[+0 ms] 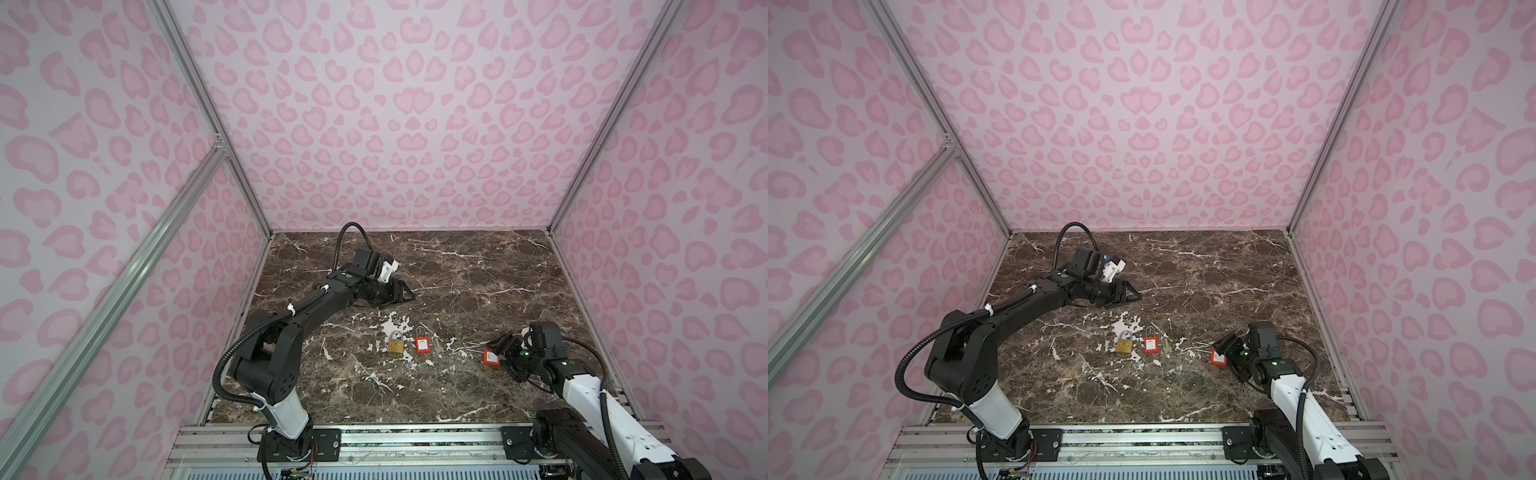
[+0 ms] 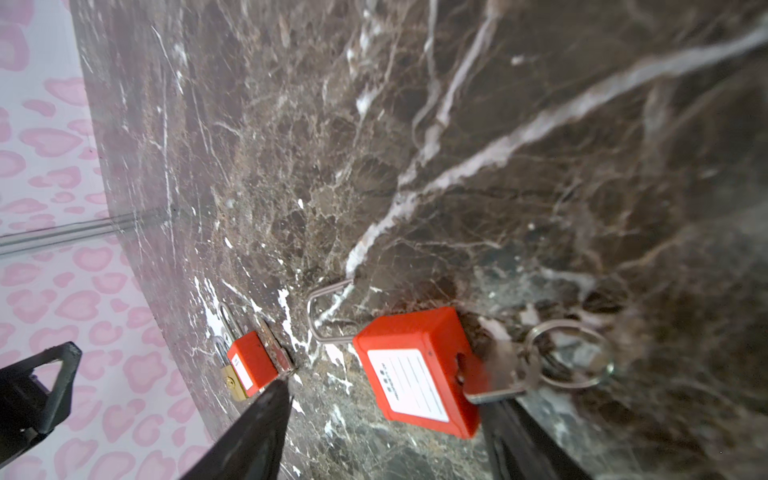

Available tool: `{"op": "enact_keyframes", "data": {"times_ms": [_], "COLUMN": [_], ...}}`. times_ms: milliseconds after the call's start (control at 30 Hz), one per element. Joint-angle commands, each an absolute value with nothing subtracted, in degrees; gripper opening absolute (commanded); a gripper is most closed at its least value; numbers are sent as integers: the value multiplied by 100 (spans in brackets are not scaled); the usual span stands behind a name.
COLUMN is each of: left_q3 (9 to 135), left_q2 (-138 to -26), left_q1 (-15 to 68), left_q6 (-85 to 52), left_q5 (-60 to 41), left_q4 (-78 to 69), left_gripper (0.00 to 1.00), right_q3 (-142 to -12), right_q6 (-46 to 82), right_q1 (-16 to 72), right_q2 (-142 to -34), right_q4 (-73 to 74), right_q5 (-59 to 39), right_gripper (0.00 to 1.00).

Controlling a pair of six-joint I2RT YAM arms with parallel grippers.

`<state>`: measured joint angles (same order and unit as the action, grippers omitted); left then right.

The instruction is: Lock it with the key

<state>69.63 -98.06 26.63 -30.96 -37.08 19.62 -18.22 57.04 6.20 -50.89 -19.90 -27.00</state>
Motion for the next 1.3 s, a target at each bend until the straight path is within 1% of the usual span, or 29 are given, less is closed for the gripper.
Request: {"op": "enact_keyframes", "data": {"times_ms": [0, 133, 267, 333, 467, 567, 767, 967, 1100, 1267], "left_q3": [7018, 6996, 6987, 6995, 6997, 6994, 6983, 7002, 7031, 6927], "left_q2": [-9822, -9762, -9759, -9749, -9748, -9756, -9770, -9791, -9803, -9692], "left_q1": [2657, 2655, 2655, 2654, 2659, 2654, 2646, 2646, 2646, 2646], "left_q6": [-3067, -3059, -3050, -3050, -3063, -3051, -3050, -3063, -3067, -3070], "left_q5": [-3762, -3753, -3762, -3779, -3779, -3772, -3779, -3779, -3797, -3736], "left_q4": [1823, 1836, 1861, 1858, 1842, 1849, 1860, 1835, 1857, 1857], "left_gripper": [57, 57, 57, 57, 57, 57, 57, 57, 57, 57], "right_q3": [-1716, -1863, -2217, -2498, -3097, -3512, -4327, -4737, -4976, -5123], "right_q6": [6079, 6297, 6063, 5661, 4756, 4003, 2697, 1820, 1645, 1574], "right_q1": [905, 1393, 1623, 1640, 1944, 2030, 2103, 2101, 2106, 2110], "right_q2": [-5276, -5606, -5990, -6201, -6636, -6923, -7131, -7676, -8208, -8545], "right_q4": [-1503, -1143, -1253, -1682, -2836, -3372, -4196, -4143, -3971, -3800], "right_q5": [-2613, -2428, -2436, -2435, -1899, -1778, -1168, -1328, -1396, -1474], "right_gripper": [74, 74, 74, 74, 74, 74, 73, 73, 71, 70]}}
